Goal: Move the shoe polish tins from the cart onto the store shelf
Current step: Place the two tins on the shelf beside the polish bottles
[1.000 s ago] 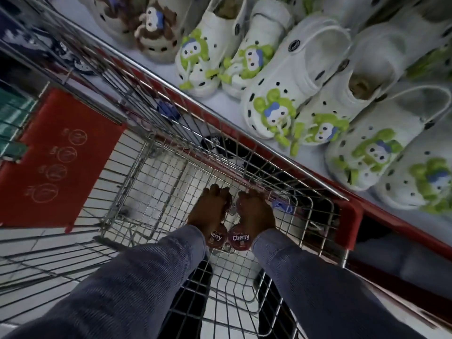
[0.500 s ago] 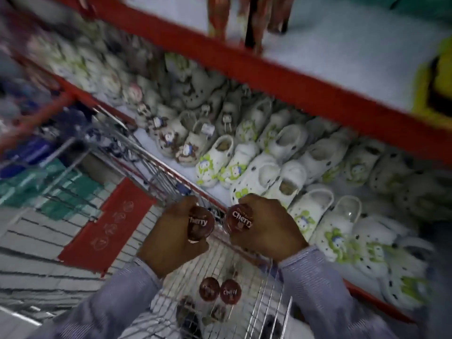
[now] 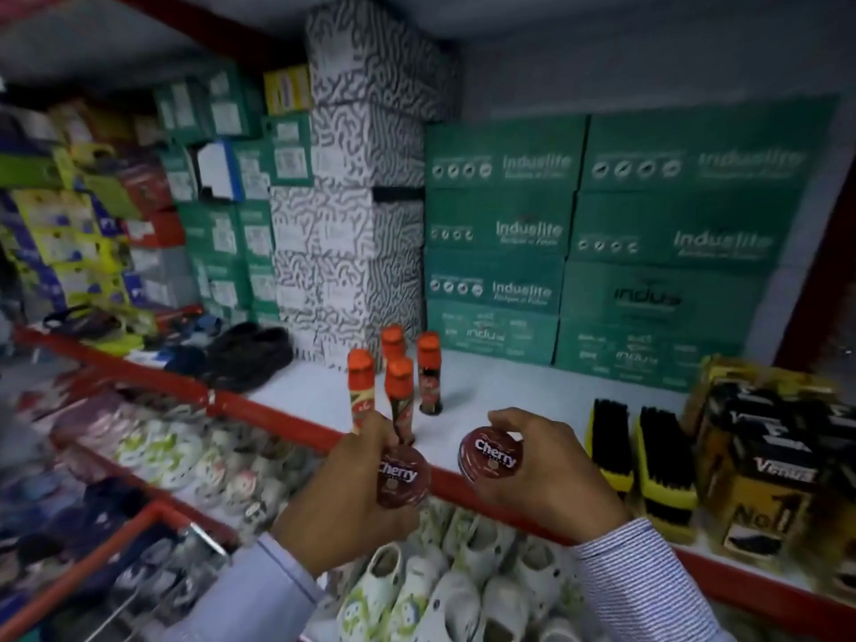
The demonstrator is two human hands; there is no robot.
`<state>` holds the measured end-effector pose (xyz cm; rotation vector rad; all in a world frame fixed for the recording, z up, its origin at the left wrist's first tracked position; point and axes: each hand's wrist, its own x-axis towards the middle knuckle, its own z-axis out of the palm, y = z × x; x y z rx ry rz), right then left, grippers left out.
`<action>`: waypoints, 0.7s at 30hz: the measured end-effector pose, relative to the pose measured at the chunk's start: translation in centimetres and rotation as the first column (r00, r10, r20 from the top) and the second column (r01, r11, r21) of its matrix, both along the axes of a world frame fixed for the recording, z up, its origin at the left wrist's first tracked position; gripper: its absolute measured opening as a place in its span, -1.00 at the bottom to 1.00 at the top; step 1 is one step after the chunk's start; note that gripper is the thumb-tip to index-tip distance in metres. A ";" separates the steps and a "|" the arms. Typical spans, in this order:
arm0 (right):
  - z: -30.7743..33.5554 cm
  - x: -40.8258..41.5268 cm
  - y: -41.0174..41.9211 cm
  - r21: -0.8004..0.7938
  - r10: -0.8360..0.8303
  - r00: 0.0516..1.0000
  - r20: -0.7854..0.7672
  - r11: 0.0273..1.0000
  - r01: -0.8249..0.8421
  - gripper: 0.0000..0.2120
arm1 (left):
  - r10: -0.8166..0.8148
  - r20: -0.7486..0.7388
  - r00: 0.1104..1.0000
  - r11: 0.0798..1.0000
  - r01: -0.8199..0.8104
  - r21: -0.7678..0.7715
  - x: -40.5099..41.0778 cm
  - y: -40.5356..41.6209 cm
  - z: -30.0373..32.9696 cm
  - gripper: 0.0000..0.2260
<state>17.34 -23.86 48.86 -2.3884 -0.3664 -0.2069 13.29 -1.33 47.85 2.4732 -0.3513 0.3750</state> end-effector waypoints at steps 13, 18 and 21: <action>-2.6 11.5 -0.2 -0.114 -0.316 0.942 -0.115 0.946 0.303 -0.46 | 0.094 -0.231 0.968 0.971 -0.038 0.237 17.3 -8.2 -0.8 -0.34; -4.2 14.3 -0.2 -0.194 -0.343 0.919 -0.194 0.932 0.306 -0.57 | 0.162 -0.272 0.948 0.953 -0.079 0.293 21.1 -8.3 -3.5 -0.34; -4.8 15.1 -0.3 -0.207 -0.332 0.917 -0.222 0.935 0.288 -0.56 | 0.135 -0.281 0.950 0.954 -0.049 0.295 21.5 -8.7 -3.5 -0.37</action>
